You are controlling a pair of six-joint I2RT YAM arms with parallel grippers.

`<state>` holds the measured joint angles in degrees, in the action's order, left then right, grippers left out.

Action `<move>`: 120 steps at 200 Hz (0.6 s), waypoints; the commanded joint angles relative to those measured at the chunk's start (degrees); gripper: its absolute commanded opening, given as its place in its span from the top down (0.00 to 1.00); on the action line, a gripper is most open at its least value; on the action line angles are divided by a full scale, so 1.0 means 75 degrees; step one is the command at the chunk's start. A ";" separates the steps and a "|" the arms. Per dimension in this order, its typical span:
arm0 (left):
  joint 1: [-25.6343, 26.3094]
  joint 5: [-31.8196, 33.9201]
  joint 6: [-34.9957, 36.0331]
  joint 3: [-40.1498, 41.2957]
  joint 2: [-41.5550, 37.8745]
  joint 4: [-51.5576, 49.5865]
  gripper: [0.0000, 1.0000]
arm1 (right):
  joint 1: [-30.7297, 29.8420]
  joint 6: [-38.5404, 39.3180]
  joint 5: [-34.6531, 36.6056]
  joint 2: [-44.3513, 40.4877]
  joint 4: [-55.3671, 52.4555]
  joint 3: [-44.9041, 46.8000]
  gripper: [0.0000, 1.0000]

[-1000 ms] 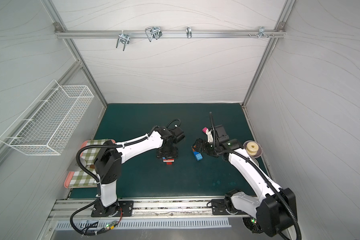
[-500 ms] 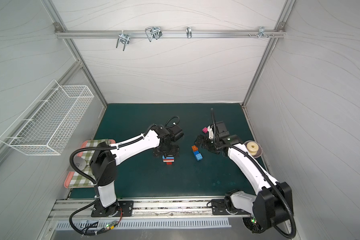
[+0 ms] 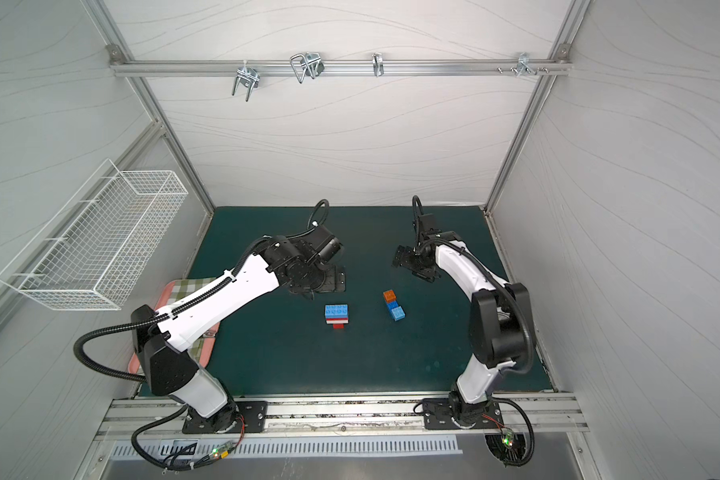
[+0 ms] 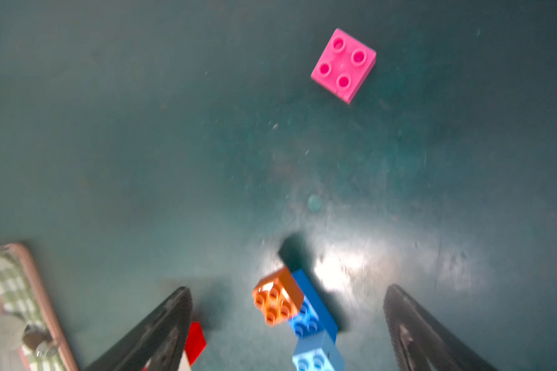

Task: Assemble a carrot with lego
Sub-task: Assemble the lego brick with the lego brick, then pick up the lego brick from the center of the board.

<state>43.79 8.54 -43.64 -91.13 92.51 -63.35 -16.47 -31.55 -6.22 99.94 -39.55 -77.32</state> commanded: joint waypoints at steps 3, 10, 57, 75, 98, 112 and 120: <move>-0.0508 0.0032 0.0280 0.0574 -0.0446 0.0267 0.01 | 0.0135 -0.0293 0.0392 0.0736 -0.0273 -0.0752 0.10; -0.0649 -0.0011 0.0330 0.0773 -0.0571 0.0360 0.01 | 0.0184 -0.0347 0.0452 0.0998 -0.0318 -0.0979 0.11; -0.1323 -0.0380 0.0512 0.1787 -0.1106 0.0800 0.01 | 0.0309 -0.0578 0.0906 0.2160 -0.0288 -0.1956 0.19; -0.1392 -0.0479 0.0516 0.2083 -0.1183 0.0927 0.01 | 0.0333 -0.0666 0.1008 0.2504 -0.0291 -0.2268 0.21; -0.1443 -0.0551 0.0487 0.2366 -0.1243 0.1046 0.01 | 0.0333 -0.0778 0.1105 0.2908 -0.0326 -0.2612 0.23; -0.1482 -0.0564 0.0498 0.2470 -0.1270 0.1080 0.01 | 0.0333 -0.0838 0.1156 0.3094 -0.0322 -0.2786 0.26; -0.1513 -0.0575 0.0510 0.2518 -0.1267 0.1098 0.01 | 0.0334 -0.0867 0.1176 0.3200 -0.0346 -0.2887 0.28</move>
<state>33.04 4.73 -40.42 -72.71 84.51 -56.95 -14.22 -36.25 0.84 121.54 -40.12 -96.60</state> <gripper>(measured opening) 0.992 0.744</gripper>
